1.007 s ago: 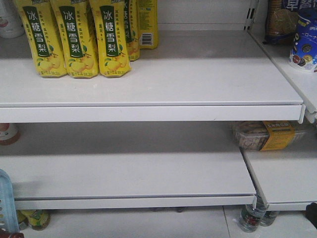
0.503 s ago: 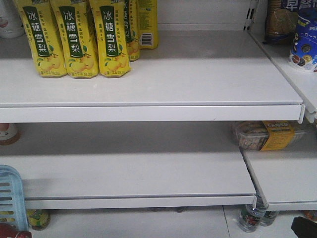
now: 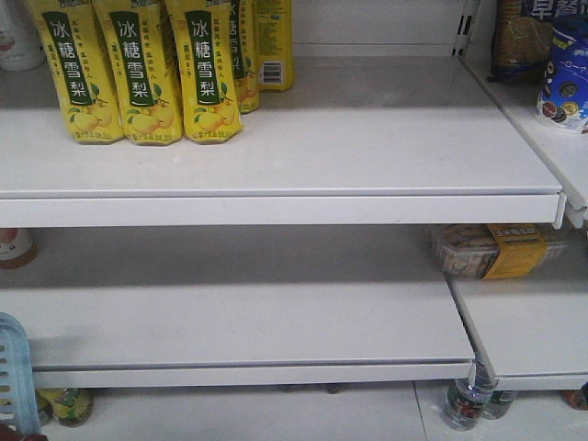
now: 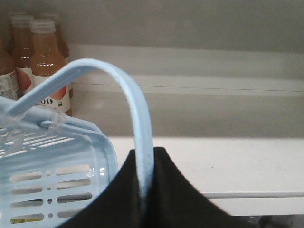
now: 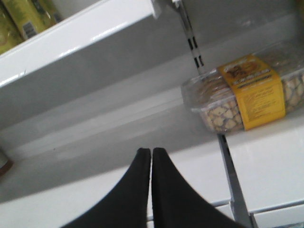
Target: Place coke in basket with both arms
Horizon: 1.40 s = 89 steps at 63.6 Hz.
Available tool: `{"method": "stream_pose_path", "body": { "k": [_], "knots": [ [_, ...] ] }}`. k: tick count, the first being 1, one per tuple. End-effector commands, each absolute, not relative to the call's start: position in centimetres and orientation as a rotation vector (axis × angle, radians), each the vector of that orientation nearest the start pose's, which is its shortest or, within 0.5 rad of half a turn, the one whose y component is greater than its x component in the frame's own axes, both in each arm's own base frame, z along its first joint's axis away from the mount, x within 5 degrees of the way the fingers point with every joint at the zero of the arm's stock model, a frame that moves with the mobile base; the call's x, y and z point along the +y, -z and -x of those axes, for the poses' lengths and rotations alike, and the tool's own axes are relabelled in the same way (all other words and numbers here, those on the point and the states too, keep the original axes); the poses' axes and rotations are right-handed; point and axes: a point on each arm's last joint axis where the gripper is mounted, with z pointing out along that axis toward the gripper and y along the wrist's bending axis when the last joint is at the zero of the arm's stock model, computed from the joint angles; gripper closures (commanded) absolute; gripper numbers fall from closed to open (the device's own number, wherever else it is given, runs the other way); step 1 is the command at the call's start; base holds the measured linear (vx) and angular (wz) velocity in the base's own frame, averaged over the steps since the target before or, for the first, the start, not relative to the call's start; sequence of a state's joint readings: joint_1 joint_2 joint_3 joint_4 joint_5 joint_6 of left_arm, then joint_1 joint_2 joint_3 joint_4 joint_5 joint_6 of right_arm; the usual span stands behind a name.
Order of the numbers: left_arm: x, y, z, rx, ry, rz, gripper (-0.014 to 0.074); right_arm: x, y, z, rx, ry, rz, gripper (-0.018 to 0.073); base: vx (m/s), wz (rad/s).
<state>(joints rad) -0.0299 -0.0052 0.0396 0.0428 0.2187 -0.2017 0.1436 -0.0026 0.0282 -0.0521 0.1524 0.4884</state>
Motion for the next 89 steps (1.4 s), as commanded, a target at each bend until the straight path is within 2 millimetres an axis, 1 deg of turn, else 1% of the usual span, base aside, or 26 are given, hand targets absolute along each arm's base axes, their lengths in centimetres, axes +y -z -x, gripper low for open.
{"method": "stream_pose_path", "body": {
  "k": [1, 11, 23, 30, 89],
  "knots": [
    [-0.1, -19.7, -5.6, 1.554, 0.098, 0.058, 0.0603, 0.5, -19.6, -5.6, 1.544, -0.397, -0.245, 0.0564, 0.00, 0.00],
    [-0.1, -19.8, -5.6, 1.548, 0.099, 0.057, 0.0603, 0.2, -19.8, -5.6, 1.516, -0.333, -0.256, 0.0564, 0.00, 0.00],
    [-0.1, -19.8, -5.6, 1.548, 0.099, 0.057, 0.0603, 0.3, -20.6, -5.5, 1.445, -0.235, -0.131, 0.0564, 0.00, 0.00],
    [-0.1, -19.8, -5.6, 1.548, 0.099, 0.057, 0.0603, 0.4, -20.8, -5.5, 1.419, -0.212, -0.092, 0.0564, 0.00, 0.00],
    [-0.1, -19.8, -5.6, 1.548, 0.099, 0.057, 0.0603, 0.4, -20.8, -5.5, 1.420, -0.231, -0.110, 0.0564, 0.00, 0.00]
  ]
}}
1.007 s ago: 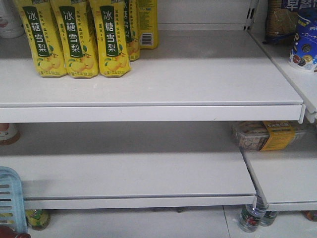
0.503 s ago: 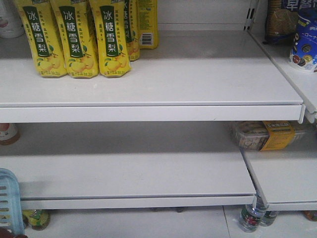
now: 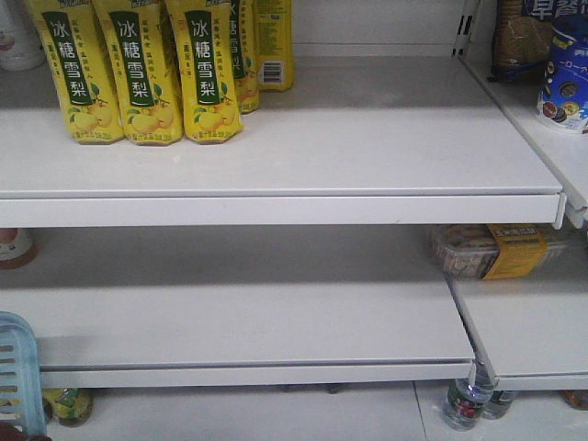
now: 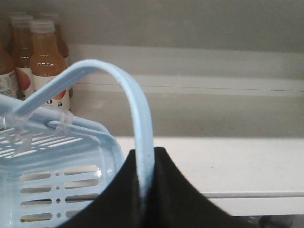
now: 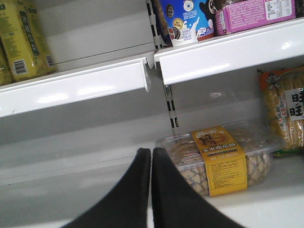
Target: Place coke in basket with both arms
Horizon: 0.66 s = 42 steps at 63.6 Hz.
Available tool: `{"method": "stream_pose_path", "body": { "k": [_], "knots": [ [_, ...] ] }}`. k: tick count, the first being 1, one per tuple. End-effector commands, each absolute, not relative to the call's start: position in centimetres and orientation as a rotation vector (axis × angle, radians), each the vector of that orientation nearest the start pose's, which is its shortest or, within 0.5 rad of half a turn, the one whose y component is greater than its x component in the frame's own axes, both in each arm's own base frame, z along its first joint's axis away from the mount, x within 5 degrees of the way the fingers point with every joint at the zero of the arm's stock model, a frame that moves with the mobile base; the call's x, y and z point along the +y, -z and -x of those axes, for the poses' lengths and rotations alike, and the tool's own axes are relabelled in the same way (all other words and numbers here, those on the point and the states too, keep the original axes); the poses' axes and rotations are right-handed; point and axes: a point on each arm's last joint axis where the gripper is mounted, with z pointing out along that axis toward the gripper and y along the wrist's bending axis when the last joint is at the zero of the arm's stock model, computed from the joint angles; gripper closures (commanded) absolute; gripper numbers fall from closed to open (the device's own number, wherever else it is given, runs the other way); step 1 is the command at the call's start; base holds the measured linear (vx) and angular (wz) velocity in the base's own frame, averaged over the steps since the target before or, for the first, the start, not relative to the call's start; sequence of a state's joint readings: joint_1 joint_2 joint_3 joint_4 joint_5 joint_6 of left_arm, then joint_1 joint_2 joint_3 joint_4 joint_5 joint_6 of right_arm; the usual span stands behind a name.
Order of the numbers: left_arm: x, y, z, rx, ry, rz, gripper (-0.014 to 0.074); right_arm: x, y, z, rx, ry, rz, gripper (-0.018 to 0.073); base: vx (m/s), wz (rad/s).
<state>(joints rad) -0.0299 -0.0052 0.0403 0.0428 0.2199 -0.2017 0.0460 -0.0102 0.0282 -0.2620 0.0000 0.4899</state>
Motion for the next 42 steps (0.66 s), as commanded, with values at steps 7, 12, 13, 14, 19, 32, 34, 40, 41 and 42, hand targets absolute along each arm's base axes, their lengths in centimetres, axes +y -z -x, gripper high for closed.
{"method": "stream_pose_path", "body": {
  "k": [7, 12, 13, 14, 19, 32, 34, 40, 41, 42],
  "knots": [
    [-0.13, -19.82, -5.58, 1.548, 0.099, 0.057, 0.0603, 0.41, -20.81, -5.48, 1.420, -0.231, -0.110, 0.0564, 0.00, 0.00],
    [-0.13, -19.82, -5.58, 1.548, 0.099, 0.057, 0.0603, 0.41, -20.81, -5.48, 1.420, -0.231, -0.110, 0.0564, 0.00, 0.00],
    [-0.13, -19.82, -5.58, 1.548, 0.099, 0.057, 0.0603, 0.41, -20.81, -5.48, 1.420, -0.231, -0.110, 0.0564, 0.00, 0.00],
    [-0.13, -19.82, -5.58, 1.548, 0.099, 0.057, 0.0603, 0.41, -20.81, -5.48, 1.420, -0.231, -0.110, 0.0564, 0.00, 0.00],
    [-0.13, -19.82, -5.58, 1.548, 0.099, 0.057, 0.0603, 0.41, -20.81, -5.48, 1.420, -0.231, -0.110, 0.0564, 0.00, 0.00],
    [-0.13, -19.82, -5.58, 1.548, 0.099, 0.057, 0.0603, 0.41, -20.81, -5.48, 1.420, -0.231, -0.110, 0.0564, 0.00, 0.00],
    [-0.13, -19.82, -5.58, 1.548, 0.099, 0.057, 0.0603, 0.41, -20.81, -5.48, 1.420, -0.231, -0.110, 0.0564, 0.00, 0.00],
    [-0.13, -19.82, -5.58, 1.548, 0.099, 0.057, 0.0603, 0.41, -20.81, -5.48, 1.420, -0.231, -0.110, 0.0564, 0.00, 0.00],
    [-0.13, -19.82, -5.58, 1.548, 0.099, 0.057, 0.0603, 0.41, -20.81, -5.48, 1.420, -0.231, -0.110, 0.0564, 0.00, 0.00],
    [-0.13, -19.82, -5.58, 1.548, 0.099, 0.057, 0.0603, 0.41, -20.81, -5.48, 1.420, -0.231, -0.110, 0.0564, 0.00, 0.00]
  ]
}}
